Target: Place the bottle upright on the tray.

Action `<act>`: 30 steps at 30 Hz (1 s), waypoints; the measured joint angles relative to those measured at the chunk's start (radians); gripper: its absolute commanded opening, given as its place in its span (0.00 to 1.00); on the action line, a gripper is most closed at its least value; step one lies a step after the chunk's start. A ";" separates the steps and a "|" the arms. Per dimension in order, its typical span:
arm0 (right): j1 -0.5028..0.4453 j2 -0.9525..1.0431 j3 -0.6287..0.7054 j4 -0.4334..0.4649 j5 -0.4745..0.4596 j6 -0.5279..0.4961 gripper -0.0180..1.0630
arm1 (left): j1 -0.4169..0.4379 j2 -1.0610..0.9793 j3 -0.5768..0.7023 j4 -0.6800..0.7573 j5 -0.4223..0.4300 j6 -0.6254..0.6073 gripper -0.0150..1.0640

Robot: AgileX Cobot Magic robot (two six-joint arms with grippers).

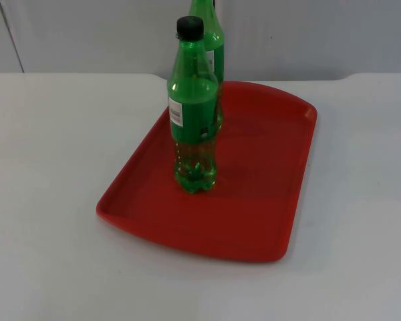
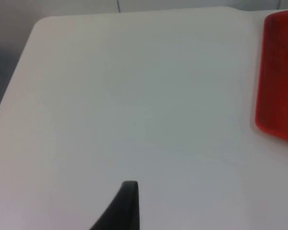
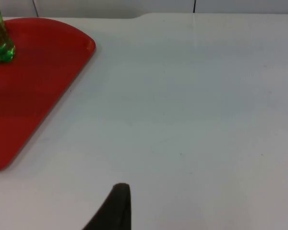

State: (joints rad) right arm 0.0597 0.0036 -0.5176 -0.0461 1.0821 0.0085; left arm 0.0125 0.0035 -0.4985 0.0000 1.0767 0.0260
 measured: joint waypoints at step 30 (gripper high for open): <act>0.000 0.000 0.000 0.000 0.000 0.000 0.99 | 0.019 0.000 0.000 0.000 0.000 0.000 0.99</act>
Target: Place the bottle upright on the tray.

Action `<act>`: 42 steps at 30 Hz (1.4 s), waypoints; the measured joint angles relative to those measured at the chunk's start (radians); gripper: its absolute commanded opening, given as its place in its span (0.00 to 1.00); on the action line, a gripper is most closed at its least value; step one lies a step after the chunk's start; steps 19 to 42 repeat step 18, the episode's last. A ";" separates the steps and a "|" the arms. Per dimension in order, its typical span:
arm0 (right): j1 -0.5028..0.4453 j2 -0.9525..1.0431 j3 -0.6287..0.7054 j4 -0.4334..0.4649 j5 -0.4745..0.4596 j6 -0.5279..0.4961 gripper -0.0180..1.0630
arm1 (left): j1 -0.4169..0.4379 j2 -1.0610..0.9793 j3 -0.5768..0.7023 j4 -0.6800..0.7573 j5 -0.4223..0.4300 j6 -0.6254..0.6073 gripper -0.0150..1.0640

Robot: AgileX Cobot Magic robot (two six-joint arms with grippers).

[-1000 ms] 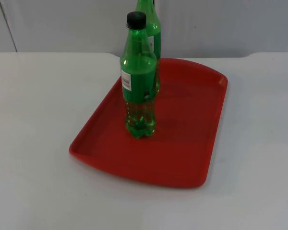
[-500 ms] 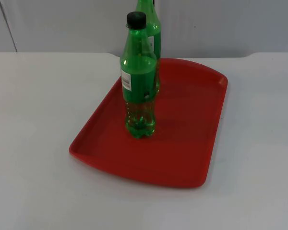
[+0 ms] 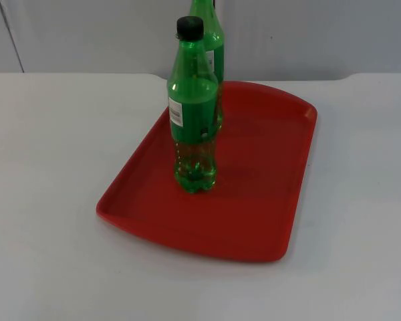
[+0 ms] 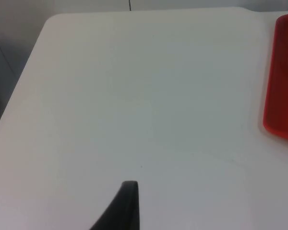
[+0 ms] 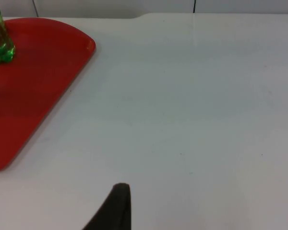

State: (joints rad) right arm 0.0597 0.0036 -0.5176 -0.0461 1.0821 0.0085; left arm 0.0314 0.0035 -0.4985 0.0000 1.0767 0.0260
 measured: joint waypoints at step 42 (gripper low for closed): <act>0.000 0.000 0.000 0.000 0.000 0.000 0.99 | -0.007 0.000 0.000 0.000 0.000 0.000 0.99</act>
